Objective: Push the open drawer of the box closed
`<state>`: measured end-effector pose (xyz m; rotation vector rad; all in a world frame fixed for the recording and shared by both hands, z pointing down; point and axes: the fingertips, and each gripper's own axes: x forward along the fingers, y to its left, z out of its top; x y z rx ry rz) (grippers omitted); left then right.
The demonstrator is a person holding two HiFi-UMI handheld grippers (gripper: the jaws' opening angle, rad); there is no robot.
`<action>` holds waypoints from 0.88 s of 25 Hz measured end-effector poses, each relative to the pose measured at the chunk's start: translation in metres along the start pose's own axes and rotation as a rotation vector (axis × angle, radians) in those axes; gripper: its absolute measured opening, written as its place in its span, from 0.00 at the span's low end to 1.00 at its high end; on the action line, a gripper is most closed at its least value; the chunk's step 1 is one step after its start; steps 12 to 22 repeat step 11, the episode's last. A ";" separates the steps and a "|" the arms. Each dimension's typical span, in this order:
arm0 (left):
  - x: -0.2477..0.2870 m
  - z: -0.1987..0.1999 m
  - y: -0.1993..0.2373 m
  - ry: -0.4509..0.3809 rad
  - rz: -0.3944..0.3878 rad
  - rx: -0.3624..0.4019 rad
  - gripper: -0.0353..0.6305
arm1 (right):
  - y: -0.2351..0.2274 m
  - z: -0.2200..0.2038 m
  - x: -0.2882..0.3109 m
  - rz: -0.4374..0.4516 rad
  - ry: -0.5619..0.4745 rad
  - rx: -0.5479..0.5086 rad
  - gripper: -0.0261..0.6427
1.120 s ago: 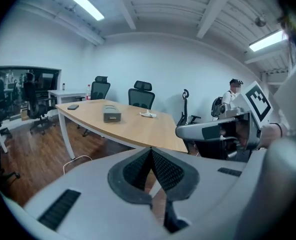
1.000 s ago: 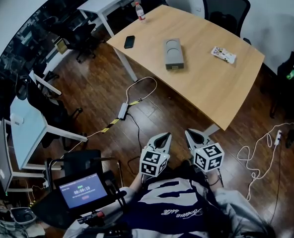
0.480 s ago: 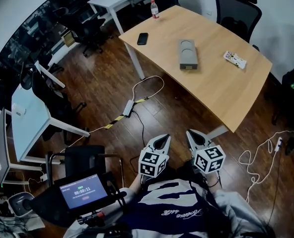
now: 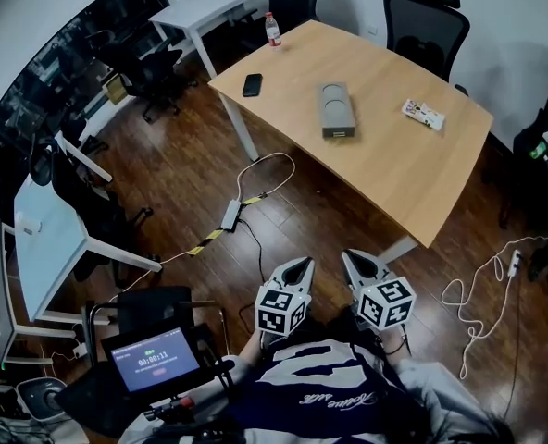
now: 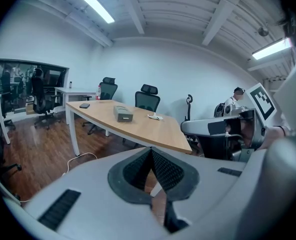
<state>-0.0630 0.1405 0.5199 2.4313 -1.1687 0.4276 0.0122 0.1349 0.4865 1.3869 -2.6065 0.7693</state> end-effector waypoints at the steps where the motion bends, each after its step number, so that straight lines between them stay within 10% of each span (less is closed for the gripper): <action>1: 0.001 0.000 -0.002 0.000 -0.004 0.002 0.06 | 0.000 0.000 -0.001 -0.002 -0.003 0.000 0.03; 22: 0.001 0.009 0.000 0.001 -0.033 0.015 0.06 | 0.006 0.011 0.002 -0.013 -0.005 -0.006 0.03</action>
